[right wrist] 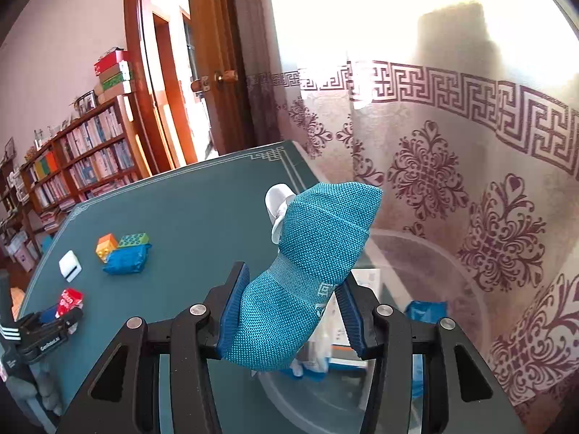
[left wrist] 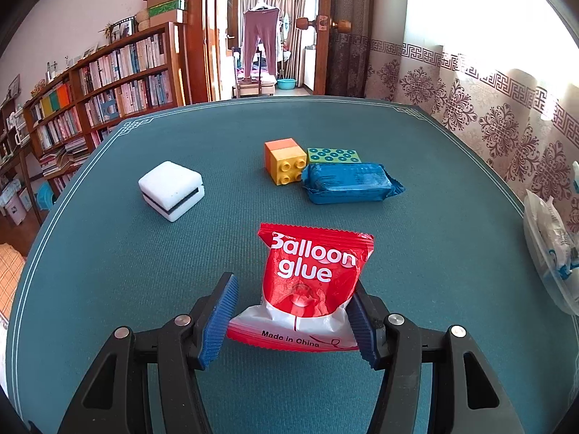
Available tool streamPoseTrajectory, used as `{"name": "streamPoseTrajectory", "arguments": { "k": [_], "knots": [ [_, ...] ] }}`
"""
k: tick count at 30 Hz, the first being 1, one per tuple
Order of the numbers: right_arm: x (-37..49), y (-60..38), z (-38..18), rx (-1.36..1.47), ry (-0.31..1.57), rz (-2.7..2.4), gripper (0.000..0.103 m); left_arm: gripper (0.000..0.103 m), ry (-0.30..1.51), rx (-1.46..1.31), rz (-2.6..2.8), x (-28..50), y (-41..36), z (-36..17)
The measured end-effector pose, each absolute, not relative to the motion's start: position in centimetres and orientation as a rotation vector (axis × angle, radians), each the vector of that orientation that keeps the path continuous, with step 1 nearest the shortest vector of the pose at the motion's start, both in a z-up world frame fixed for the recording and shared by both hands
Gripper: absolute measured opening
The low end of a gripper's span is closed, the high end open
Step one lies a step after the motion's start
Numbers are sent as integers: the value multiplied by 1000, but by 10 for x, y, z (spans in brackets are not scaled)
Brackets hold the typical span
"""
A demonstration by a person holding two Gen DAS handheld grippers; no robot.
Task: Organize objects
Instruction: 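Carry the blue towel to the clear bowl with the right gripper, then lower the blue towel into the bowl and open the right gripper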
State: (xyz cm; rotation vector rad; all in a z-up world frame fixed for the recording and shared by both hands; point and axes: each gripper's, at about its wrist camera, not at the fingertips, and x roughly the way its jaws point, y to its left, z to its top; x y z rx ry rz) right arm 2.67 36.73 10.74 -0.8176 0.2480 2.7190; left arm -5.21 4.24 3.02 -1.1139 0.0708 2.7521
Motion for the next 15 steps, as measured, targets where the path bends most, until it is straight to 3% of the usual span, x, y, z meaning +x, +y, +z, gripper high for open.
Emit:
{"name": "streamPoseTrajectory", "arguments": {
  "k": [15],
  "knots": [
    [23, 436, 79, -910, 240, 2549, 50, 62, 96, -1068, 2662, -30, 72, 42]
  ]
}}
